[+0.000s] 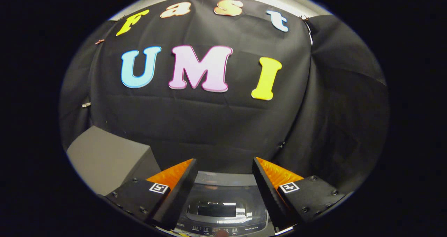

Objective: Put the clothes into the washing machine and then close the washing machine lid.

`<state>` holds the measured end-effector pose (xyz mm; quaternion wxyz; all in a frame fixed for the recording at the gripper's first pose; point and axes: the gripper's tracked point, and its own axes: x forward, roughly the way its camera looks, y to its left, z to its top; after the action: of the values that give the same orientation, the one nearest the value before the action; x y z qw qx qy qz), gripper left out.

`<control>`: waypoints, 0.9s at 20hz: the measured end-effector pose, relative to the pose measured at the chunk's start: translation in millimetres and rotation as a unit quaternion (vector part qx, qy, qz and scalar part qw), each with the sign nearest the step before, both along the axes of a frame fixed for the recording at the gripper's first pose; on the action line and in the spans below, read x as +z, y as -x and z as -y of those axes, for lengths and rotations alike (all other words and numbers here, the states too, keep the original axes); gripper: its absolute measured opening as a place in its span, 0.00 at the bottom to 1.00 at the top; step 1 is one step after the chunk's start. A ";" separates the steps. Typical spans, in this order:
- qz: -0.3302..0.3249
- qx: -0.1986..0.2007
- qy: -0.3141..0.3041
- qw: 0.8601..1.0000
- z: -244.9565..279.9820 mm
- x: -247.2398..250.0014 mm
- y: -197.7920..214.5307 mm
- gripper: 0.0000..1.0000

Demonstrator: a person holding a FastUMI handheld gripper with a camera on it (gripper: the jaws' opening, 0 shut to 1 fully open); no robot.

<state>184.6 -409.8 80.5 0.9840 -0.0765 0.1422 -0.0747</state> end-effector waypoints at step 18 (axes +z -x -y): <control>0.102 0.030 -0.011 0.994 -8.4 71.7 40.4 0.98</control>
<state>144.2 -401.4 152.2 0.9961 -0.0616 0.0392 -0.0505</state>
